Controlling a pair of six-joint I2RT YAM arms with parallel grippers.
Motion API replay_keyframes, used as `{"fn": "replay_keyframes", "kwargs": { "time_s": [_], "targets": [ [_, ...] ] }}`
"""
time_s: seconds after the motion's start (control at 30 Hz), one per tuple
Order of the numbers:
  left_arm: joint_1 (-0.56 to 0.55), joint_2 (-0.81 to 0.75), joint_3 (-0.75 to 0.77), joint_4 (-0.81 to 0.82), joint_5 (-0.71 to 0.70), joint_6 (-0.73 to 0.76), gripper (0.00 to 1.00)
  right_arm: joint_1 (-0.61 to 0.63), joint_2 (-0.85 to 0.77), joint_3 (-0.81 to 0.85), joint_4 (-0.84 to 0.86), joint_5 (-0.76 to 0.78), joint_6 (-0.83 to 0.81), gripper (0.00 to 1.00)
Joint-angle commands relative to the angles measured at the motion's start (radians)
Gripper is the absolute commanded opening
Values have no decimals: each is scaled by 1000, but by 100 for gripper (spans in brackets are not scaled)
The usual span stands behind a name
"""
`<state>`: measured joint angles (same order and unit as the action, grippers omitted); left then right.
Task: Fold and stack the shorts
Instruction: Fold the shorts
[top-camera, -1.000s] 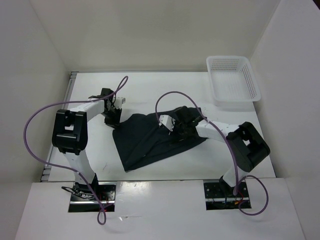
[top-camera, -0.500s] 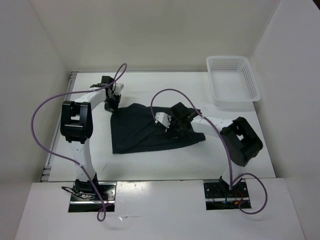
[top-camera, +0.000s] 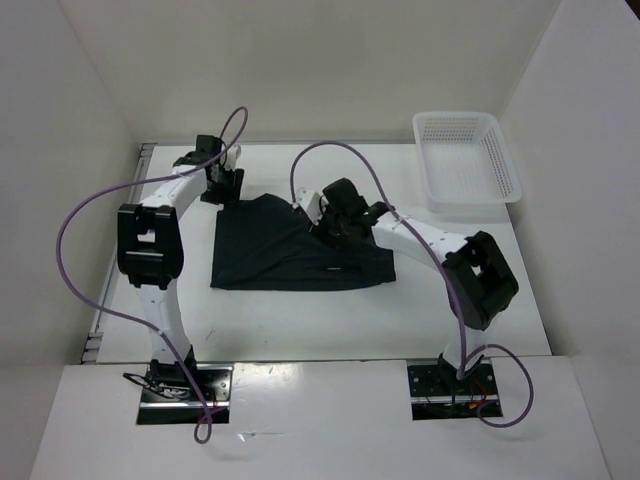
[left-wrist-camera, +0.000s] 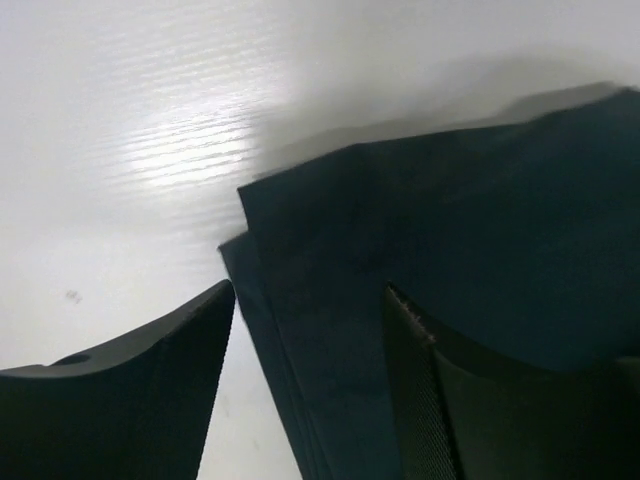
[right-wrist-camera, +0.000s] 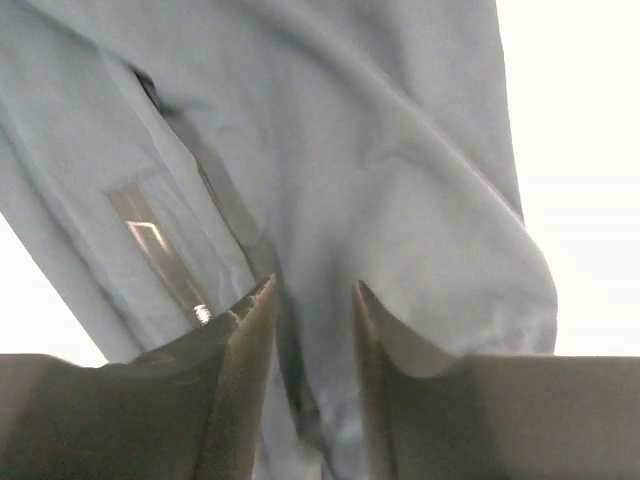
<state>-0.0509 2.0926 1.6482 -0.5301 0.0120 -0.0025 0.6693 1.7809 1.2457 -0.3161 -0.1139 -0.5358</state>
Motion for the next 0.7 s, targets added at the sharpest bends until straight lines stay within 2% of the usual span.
{"fn": "replay_keyframes", "kwargs": {
  "time_s": [0.0, 0.07, 0.17, 0.2, 0.37, 0.5, 0.67],
  "targets": [
    [5, -208, 1, -5, 46, 2, 68, -39, -149, 70, -69, -30, 201, 52],
    [5, -267, -33, -60, 69, 2, 68, -127, -175, 81, -136, -72, 323, 58],
    [5, -396, -118, -148, 78, 2, 69, -251, -218, 29, -202, -142, 428, 58],
    [5, -413, -190, -204, 78, 2, 69, -275, -238, 11, -202, -142, 439, 58],
    [14, -476, -387, -376, 169, 2, 54, -394, -250, -113, -222, -153, 551, 58],
    [25, -485, -470, -377, 206, 2, 53, -405, -259, -198, -201, -226, 571, 58],
    [36, -476, -470, -401, 252, 2, 53, -438, -236, -207, -178, -265, 589, 58]
  ]
}}
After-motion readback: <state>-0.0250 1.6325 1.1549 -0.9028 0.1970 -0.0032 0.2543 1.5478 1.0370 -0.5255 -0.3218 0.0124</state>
